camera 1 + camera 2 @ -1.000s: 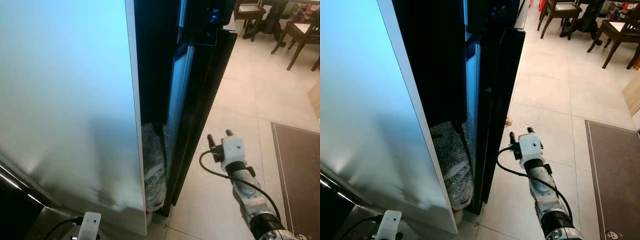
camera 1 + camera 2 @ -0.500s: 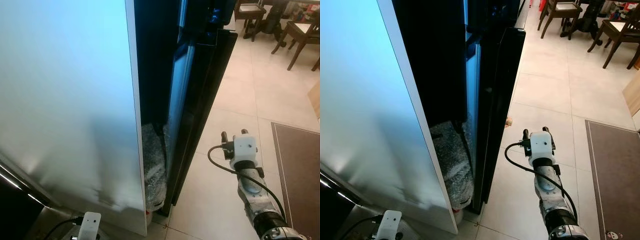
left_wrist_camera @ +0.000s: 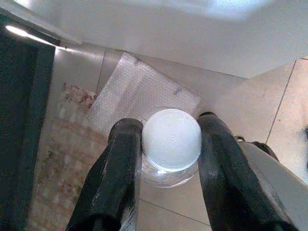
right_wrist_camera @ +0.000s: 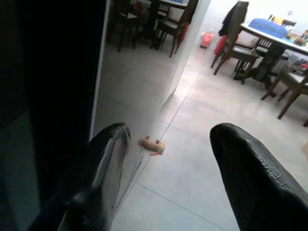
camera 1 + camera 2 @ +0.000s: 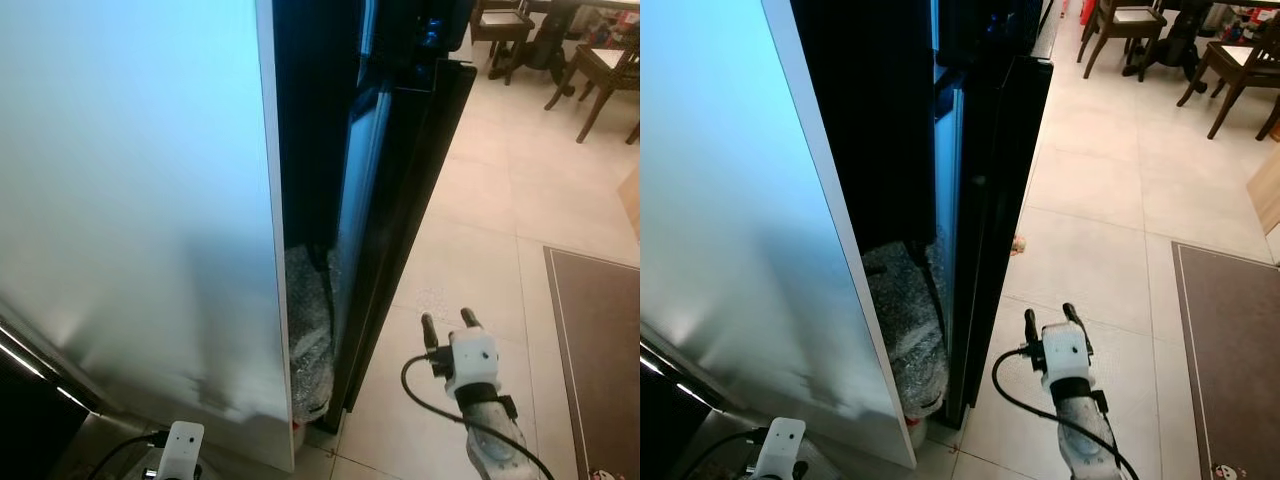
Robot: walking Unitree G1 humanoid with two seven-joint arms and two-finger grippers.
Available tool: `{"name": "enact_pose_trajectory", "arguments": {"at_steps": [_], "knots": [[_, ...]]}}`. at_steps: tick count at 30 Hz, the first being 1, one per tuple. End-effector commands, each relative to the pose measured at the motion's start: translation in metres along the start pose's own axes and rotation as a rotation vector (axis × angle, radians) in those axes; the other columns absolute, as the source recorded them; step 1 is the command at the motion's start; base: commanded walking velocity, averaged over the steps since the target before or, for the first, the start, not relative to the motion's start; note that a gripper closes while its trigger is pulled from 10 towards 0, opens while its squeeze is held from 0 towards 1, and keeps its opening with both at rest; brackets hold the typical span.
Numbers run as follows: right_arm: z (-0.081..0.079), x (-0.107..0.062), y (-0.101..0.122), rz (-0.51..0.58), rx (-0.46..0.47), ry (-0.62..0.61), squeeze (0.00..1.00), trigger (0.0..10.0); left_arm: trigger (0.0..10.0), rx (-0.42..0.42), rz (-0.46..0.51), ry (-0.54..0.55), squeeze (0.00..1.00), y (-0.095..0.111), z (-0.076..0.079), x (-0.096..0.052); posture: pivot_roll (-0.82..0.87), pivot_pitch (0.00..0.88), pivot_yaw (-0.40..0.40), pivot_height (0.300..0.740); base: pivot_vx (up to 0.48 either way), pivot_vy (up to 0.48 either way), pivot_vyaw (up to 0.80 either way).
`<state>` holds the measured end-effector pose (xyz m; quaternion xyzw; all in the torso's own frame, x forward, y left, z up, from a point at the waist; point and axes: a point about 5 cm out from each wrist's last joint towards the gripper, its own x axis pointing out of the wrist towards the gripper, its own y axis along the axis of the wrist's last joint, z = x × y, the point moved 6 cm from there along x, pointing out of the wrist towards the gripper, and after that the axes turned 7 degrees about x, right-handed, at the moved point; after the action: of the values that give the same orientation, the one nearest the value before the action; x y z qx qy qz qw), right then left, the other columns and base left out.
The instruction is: Restocking fridge
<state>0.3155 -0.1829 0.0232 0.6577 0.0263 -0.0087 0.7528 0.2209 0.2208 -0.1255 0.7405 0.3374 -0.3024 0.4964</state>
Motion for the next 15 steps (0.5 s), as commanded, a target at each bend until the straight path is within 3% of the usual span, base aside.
{"name": "enact_pose_trajectory", "arguments": {"at_steps": [1, 9, 15], "knots": [[-0.005, 0.005, 0.009, 0.03, 0.011, 0.036, 0.0, 10.0, 10.0, 0.011, -0.011, 0.008, 0.0, -0.003, -0.001, 0.0, -0.16, 0.03, -0.021, 0.74, 0.0, 0.0, 0.0], [-0.007, 0.027, 0.032, 0.073, 0.012, 0.077, 0.0, 10.0, 10.0, 0.009, -0.009, 0.012, 0.0, -0.001, -0.002, 0.0, -0.16, 0.028, -0.02, 0.74, 0.0, 0.0, 0.0], [-0.019, 0.036, 0.036, 0.064, 0.036, 0.159, 0.0, 10.0, 10.0, 0.006, -0.016, 0.016, 0.0, -0.004, -0.004, 0.0, -0.14, 0.026, -0.023, 0.74, 0.0, 0.0, 0.0]]}}
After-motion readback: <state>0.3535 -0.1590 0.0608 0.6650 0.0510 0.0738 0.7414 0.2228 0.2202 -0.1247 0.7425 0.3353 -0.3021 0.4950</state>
